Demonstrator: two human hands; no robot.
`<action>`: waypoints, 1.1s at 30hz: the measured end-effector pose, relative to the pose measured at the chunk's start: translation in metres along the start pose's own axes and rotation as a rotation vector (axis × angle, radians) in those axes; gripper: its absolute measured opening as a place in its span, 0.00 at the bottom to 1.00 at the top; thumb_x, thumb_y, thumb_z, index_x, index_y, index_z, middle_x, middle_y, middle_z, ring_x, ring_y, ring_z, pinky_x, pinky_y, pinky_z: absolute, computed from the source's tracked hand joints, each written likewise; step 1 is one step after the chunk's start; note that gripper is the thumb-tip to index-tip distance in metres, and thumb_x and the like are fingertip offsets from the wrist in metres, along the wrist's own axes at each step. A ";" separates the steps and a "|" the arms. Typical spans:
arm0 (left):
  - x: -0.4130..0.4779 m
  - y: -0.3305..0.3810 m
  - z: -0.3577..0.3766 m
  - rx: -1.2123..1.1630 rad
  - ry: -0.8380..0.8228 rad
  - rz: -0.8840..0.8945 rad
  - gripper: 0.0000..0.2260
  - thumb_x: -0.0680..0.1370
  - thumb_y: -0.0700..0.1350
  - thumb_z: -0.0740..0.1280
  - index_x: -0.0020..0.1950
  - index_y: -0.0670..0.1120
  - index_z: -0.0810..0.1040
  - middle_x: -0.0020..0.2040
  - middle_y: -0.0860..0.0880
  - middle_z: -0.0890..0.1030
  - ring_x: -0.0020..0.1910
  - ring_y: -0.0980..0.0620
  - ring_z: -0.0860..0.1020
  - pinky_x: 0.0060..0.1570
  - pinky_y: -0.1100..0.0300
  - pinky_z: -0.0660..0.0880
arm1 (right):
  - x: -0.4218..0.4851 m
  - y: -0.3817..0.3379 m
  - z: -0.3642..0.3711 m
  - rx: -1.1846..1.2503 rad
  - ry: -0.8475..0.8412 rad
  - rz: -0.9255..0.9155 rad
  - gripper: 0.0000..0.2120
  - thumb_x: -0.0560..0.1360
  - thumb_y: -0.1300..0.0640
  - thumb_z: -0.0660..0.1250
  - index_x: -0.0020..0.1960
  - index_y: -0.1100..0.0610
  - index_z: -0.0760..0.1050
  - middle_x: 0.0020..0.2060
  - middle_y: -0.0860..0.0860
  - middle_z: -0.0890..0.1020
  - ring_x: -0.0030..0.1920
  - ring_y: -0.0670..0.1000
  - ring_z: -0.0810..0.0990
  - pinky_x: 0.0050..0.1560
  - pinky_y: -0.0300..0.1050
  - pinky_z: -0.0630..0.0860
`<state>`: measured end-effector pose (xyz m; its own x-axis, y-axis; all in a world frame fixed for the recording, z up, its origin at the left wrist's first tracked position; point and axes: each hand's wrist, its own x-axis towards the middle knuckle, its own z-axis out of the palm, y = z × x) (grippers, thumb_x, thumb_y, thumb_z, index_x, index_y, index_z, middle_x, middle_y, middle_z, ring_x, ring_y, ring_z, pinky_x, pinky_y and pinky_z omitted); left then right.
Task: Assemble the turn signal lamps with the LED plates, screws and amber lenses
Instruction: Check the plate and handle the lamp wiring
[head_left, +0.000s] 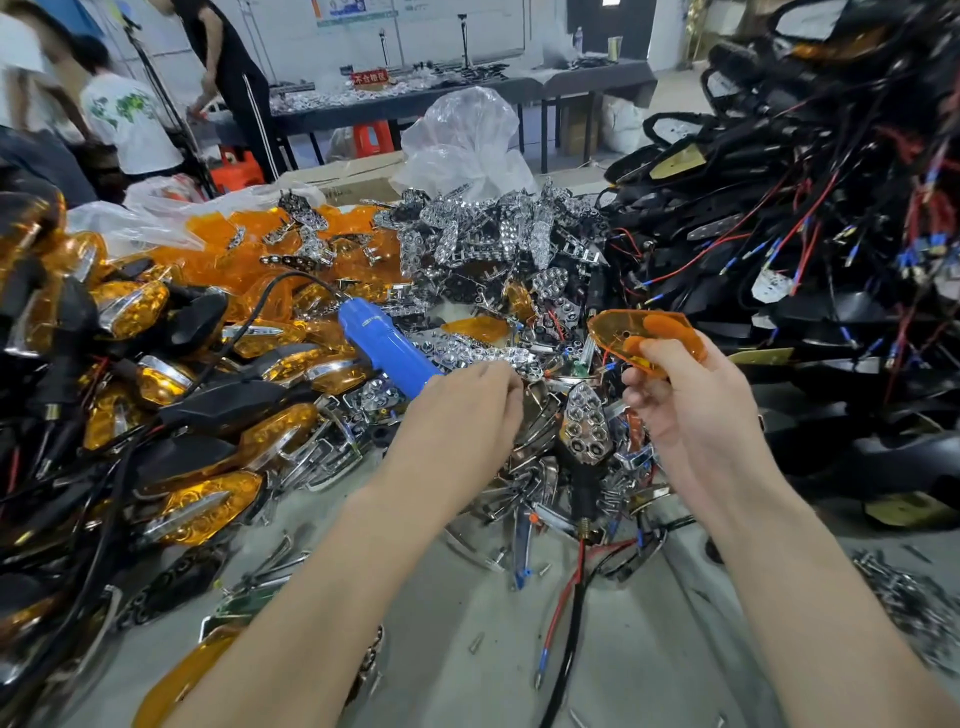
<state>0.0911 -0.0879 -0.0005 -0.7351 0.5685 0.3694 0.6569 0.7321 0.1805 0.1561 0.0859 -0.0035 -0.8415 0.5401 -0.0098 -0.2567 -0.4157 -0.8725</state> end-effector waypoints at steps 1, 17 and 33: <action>0.000 -0.002 -0.002 -0.029 0.023 -0.034 0.08 0.85 0.48 0.57 0.53 0.48 0.74 0.42 0.54 0.78 0.39 0.51 0.78 0.41 0.54 0.74 | 0.000 0.000 0.000 -0.006 0.004 -0.001 0.07 0.80 0.66 0.65 0.49 0.57 0.78 0.37 0.48 0.83 0.33 0.45 0.77 0.32 0.37 0.73; -0.024 -0.040 -0.030 -1.191 0.459 -0.517 0.06 0.83 0.46 0.65 0.55 0.50 0.83 0.53 0.56 0.85 0.52 0.55 0.84 0.46 0.61 0.82 | -0.004 0.002 0.004 -0.084 -0.016 0.035 0.10 0.83 0.56 0.64 0.55 0.57 0.84 0.35 0.48 0.80 0.32 0.45 0.75 0.26 0.38 0.69; -0.040 -0.011 -0.025 -1.411 0.194 -0.294 0.13 0.77 0.54 0.67 0.58 0.51 0.83 0.41 0.51 0.81 0.36 0.56 0.77 0.31 0.63 0.74 | -0.032 0.022 0.028 0.378 -0.471 0.413 0.20 0.76 0.63 0.61 0.63 0.55 0.84 0.40 0.51 0.78 0.30 0.46 0.71 0.21 0.36 0.67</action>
<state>0.1175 -0.1274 0.0056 -0.9107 0.3238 0.2565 0.1891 -0.2251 0.9558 0.1641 0.0388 -0.0090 -0.9985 -0.0520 -0.0155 0.0506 -0.7877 -0.6140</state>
